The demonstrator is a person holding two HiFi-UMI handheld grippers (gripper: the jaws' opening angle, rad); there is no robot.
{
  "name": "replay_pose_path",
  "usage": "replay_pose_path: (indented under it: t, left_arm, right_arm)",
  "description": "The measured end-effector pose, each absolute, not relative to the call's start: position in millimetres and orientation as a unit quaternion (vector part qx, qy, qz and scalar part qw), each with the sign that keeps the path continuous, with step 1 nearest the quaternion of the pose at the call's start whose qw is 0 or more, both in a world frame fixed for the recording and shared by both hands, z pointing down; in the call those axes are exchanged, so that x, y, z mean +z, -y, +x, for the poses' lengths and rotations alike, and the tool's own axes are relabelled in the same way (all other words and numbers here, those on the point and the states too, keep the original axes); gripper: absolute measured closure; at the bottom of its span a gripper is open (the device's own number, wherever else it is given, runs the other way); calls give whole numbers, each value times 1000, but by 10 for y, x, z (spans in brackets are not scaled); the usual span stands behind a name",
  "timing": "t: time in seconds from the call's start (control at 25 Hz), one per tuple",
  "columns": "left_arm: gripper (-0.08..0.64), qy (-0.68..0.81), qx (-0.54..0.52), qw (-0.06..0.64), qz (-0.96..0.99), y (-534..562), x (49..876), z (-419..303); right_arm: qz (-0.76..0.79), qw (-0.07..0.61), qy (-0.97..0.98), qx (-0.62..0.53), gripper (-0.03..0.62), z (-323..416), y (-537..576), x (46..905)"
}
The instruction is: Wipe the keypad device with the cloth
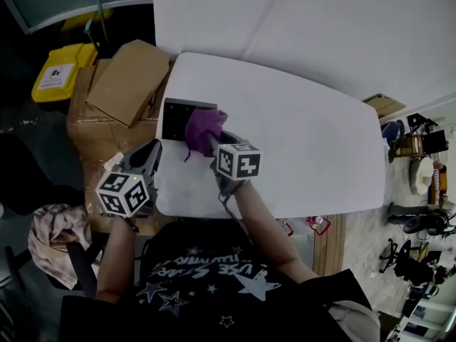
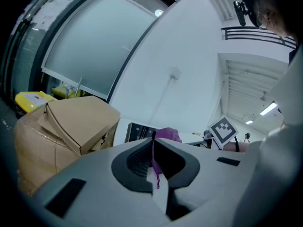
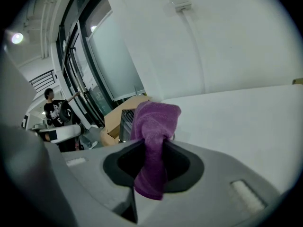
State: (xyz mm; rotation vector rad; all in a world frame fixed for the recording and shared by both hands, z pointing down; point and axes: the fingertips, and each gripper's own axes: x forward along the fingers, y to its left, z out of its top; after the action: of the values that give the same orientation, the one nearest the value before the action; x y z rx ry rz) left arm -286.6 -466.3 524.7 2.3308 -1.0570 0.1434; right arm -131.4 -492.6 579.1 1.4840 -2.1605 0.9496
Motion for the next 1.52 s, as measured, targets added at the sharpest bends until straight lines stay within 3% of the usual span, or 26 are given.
replay_pose_path:
  t: [0.88,1.52]
  left_arm:
    - [543,398,55,275,874,4272,5032,-2199]
    - [543,386,69,260,882,3593,4930,-1102]
  right_arm:
    - [560,149,739,344,494,-253,4383,5613]
    - [572,132,734,342,495,935,3645,5494]
